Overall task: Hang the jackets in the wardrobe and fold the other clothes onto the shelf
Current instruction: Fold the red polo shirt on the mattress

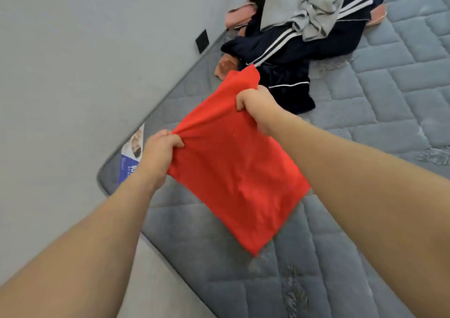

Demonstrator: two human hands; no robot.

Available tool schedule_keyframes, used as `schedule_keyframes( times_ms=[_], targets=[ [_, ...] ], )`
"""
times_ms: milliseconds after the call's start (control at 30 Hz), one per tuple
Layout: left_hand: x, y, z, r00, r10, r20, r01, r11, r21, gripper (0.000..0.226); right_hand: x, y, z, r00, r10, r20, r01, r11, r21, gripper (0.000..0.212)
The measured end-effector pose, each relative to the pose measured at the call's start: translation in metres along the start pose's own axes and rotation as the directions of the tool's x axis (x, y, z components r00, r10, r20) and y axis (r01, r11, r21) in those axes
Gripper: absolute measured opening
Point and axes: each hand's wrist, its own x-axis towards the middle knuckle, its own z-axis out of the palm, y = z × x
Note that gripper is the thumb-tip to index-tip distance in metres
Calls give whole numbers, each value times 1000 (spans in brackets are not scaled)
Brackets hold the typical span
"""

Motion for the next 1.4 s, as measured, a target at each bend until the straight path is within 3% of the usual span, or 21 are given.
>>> schedule_keyframes(
  times_ms=[100,167,300,433,533,667,767,833,900,1000,1133,1233,1300,1400],
  targets=[
    [-22,57,-34,994,105,4,-104,992,-77,5,-27,-54,5,992,-118,-46,124,983,136,30],
    [-51,76,-34,986,138,93,-130,988,-86,7,-48,-68,-8,982,-160,-103,177,966,186,30],
    [-118,62,3,932,189,310,-243,959,145,2,-95,-37,-64,975,-135,-174,159,978,132,22],
    [-175,-8,78,862,83,499,-267,912,310,8,-139,59,-142,975,-111,-190,111,994,-9,16],
    [-223,-79,147,800,-46,598,-285,848,447,15,-176,158,-203,969,-9,-246,-15,995,-99,9],
    [-290,-157,227,656,-294,695,-327,720,613,4,-228,268,-287,928,186,-323,-275,927,-255,34],
    [-320,-164,256,534,-419,734,-339,690,640,5,-251,289,-320,913,245,-325,-346,889,-301,28],
    [-316,-152,260,517,-450,728,-369,650,664,10,-249,277,-325,915,255,-314,-348,892,-289,22],
    [-297,-136,250,528,-483,698,-394,589,706,21,-235,256,-317,927,267,-264,-340,895,-289,9],
    [-248,-116,224,579,-489,652,-355,569,742,31,-195,230,-297,951,253,-179,-303,883,-360,13],
    [-166,-110,200,766,-278,580,-324,611,722,10,-123,210,-258,976,153,-152,-207,864,-458,12],
    [-106,-127,200,873,-127,471,-281,659,698,7,-71,212,-229,979,56,-194,-153,831,-534,16],
    [-79,-146,206,925,-53,376,-261,628,733,14,-45,222,-213,962,-8,-273,-152,813,-562,16],
    [-63,-174,216,974,-54,219,-140,617,775,28,-24,243,-200,915,-46,-400,-236,744,-625,26]
  ],
)
